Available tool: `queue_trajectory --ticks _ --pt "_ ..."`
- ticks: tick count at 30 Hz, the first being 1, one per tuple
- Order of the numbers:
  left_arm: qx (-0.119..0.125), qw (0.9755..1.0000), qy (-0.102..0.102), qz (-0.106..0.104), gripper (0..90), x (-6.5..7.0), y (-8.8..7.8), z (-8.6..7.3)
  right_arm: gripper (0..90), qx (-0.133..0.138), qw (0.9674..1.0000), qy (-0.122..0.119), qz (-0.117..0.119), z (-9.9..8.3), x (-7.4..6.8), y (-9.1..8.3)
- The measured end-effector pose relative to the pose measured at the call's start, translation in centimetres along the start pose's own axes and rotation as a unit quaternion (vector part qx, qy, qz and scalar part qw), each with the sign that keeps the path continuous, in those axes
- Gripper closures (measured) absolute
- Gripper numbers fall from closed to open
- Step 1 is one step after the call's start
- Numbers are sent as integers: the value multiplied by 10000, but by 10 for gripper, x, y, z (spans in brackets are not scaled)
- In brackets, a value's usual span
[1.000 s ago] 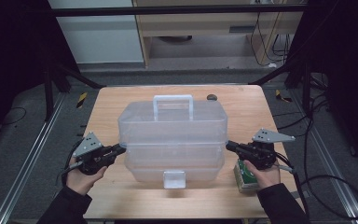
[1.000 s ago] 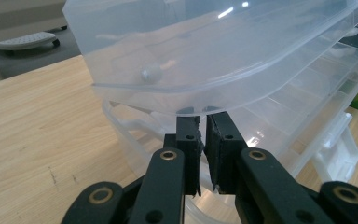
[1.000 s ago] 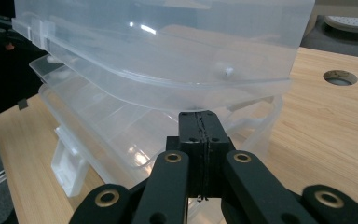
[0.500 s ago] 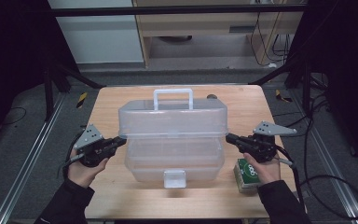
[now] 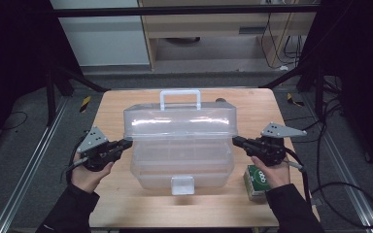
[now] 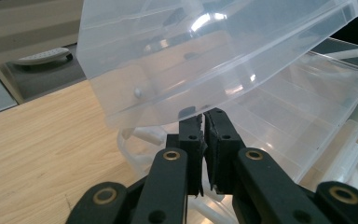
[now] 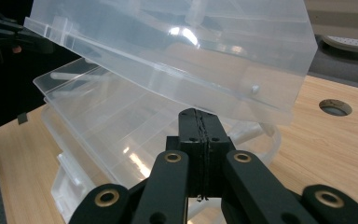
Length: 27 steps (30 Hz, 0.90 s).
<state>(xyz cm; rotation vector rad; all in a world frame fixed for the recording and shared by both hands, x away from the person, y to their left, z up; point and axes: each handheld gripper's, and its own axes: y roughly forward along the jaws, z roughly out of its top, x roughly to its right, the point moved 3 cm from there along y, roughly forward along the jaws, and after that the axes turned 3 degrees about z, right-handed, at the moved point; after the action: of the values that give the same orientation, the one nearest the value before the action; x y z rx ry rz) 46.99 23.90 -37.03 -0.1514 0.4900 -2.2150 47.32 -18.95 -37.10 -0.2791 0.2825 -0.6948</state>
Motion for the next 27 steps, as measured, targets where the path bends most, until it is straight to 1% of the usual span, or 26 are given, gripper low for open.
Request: queue_trajectory --ticks 3,6,8,11,13,14,16,18,20,23,27 --pt "8 10000 15 27 835 1 0 -1 897 -8 10000 5 3 0 -1 0" --pt "-40 9999 75 119 808 2 -1 -4 897 -20 10000 -7 3 -1 0 -1" --pt "-106 9997 109 214 774 2 -3 -6 897 -28 10000 -12 -1 -1 0 -1" --pt "-147 9991 83 390 730 -1 -4 -9 897 -36 10000 -33 -7 -1 0 -1" --pt "-124 9984 70 545 688 -3 -3 -10 897 -32 10000 -28 -3 -2 0 -1" --pt "-114 9982 75 582 657 -3 -3 -10 897 -29 10000 -35 4 -2 -1 -1" --pt "-83 9980 62 623 623 -3 -3 -9 897 -39 10000 -46 31 -2 -2 -1" --pt "-27 9977 135 669 599 -2 -2 -8 897 -43 10000 -52 44 -1 -3 0" --pt "29 9977 190 656 576 -2 -1 -6 897 -57 10000 -66 29 -1 -3 0" --pt "104 9972 244 695 560 -1 2 -3 897 -81 9999 -71 19 -2 -3 0" --pt "95 9973 238 682 561 -3 7 -2 896 -77 9999 -68 22 -2 -3 0"
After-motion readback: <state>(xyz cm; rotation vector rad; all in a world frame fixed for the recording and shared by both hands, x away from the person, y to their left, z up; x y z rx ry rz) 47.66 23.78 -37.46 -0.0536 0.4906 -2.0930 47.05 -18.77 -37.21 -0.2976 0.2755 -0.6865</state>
